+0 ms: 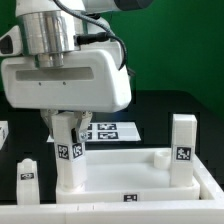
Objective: Assemble desk
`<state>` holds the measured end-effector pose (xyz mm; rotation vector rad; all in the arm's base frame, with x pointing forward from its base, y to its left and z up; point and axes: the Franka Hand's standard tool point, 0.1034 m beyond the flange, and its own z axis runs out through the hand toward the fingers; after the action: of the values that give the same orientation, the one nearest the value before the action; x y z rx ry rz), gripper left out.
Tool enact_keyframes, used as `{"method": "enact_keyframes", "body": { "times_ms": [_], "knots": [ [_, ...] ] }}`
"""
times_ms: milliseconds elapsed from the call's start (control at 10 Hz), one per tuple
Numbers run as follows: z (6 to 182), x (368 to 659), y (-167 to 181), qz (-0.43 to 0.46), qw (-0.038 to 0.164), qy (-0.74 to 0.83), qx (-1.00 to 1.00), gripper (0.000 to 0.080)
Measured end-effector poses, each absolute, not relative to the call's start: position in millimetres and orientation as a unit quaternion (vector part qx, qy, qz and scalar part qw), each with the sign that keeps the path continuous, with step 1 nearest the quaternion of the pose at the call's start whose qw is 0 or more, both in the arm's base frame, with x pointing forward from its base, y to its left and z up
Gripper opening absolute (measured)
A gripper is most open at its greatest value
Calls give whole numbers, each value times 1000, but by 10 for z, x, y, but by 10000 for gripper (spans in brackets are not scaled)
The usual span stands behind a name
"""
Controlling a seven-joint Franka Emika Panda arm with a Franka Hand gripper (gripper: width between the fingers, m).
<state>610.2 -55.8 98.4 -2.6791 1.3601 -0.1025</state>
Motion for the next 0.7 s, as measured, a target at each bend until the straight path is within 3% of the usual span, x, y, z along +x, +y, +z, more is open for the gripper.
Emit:
{"method": "enact_keyframes", "body": {
  "times_ms": [300,400,700],
  "knots": [
    [974,6112,-492,-10,74,649,-757,284],
    [968,6118,-486,0,87,721,-687,284],
    [966,6124,-487,-7,89,685,-723,334]
  ]
}}
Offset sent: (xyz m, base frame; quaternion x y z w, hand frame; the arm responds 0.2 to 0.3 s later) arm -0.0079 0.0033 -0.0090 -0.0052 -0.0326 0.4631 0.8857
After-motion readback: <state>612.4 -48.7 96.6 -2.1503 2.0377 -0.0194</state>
